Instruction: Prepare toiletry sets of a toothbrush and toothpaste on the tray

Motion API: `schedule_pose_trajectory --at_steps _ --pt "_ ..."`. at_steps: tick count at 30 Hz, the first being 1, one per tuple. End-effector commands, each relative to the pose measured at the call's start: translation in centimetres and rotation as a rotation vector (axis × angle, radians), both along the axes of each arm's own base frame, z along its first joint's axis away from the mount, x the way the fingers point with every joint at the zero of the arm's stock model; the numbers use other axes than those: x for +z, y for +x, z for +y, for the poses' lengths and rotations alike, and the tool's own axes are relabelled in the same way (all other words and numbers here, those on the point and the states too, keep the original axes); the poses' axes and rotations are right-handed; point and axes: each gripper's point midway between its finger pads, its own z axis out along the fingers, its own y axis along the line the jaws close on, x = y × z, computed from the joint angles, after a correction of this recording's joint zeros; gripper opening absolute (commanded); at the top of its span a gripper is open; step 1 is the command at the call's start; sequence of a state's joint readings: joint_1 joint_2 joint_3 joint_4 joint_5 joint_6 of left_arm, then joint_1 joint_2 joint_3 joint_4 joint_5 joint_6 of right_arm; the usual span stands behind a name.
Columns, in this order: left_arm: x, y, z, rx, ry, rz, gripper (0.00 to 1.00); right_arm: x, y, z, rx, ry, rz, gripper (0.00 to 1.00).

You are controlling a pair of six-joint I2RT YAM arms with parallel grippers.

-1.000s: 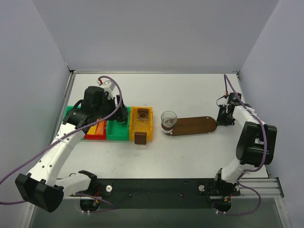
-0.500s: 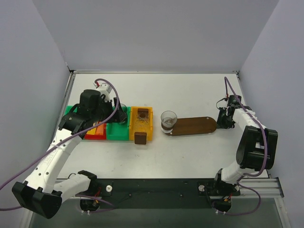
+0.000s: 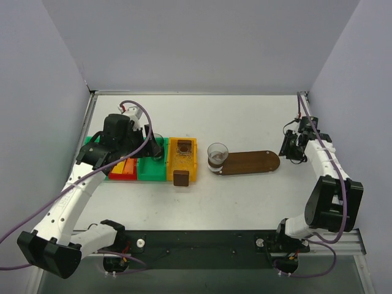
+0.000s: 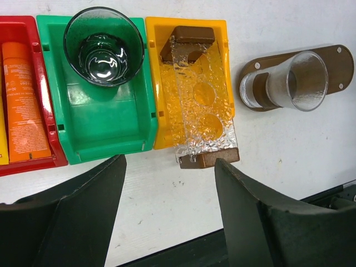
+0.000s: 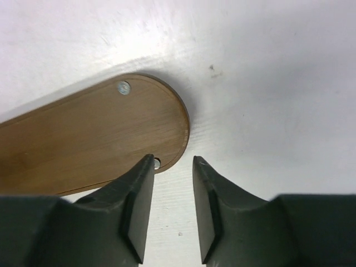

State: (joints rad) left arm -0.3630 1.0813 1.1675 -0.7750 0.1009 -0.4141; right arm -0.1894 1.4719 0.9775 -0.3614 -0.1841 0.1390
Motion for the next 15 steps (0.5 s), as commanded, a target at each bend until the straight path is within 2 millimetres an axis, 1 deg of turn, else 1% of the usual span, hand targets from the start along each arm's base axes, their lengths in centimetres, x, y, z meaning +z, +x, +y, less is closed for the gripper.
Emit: schedule_pose_trajectory --at_steps 1,5,7,8,9,10,11,12,13,14,15 --pt "1.3 1.3 -0.2 0.045 -0.02 0.003 0.75 6.5 1.9 0.7 0.024 -0.007 -0.154 0.33" --pt "0.6 1.3 -1.7 0.006 -0.068 0.035 0.75 9.8 2.6 1.7 0.038 0.009 -0.241 0.39" --pt "0.0 1.0 -2.9 -0.022 -0.084 0.057 0.75 11.0 2.9 2.4 0.042 0.04 -0.277 0.4" --pt "-0.7 0.8 -3.3 -0.032 -0.077 0.07 0.75 11.7 3.0 2.9 0.049 0.053 -0.293 0.4" --pt "-1.3 0.3 -4.4 -0.06 -0.072 0.089 0.75 12.4 3.1 3.3 0.06 0.059 -0.313 0.4" --pt "-1.7 0.2 -5.0 -0.072 -0.073 0.093 0.75 12.7 3.1 3.8 0.071 0.072 -0.32 0.4" --pt "-2.5 -0.2 -5.7 -0.087 -0.072 0.112 0.75 13.0 3.1 4.3 0.088 0.074 -0.328 0.4" --pt "-3.0 -0.4 -6.7 -0.098 -0.09 0.126 0.75 13.5 3.2 4.7 0.099 0.075 -0.34 0.4" --pt "-3.4 -0.5 -7.2 -0.102 -0.101 0.142 0.75 13.7 3.1 5.1 0.112 0.083 -0.345 0.41" --pt "-4.5 -0.8 -7.4 -0.096 -0.107 0.168 0.75 14.1 2.9 5.7 0.128 0.089 -0.354 0.41" --pt "-4.5 -0.6 -7.8 -0.082 -0.138 0.167 0.75 14.3 2.9 6.1 0.138 0.096 -0.36 0.41"
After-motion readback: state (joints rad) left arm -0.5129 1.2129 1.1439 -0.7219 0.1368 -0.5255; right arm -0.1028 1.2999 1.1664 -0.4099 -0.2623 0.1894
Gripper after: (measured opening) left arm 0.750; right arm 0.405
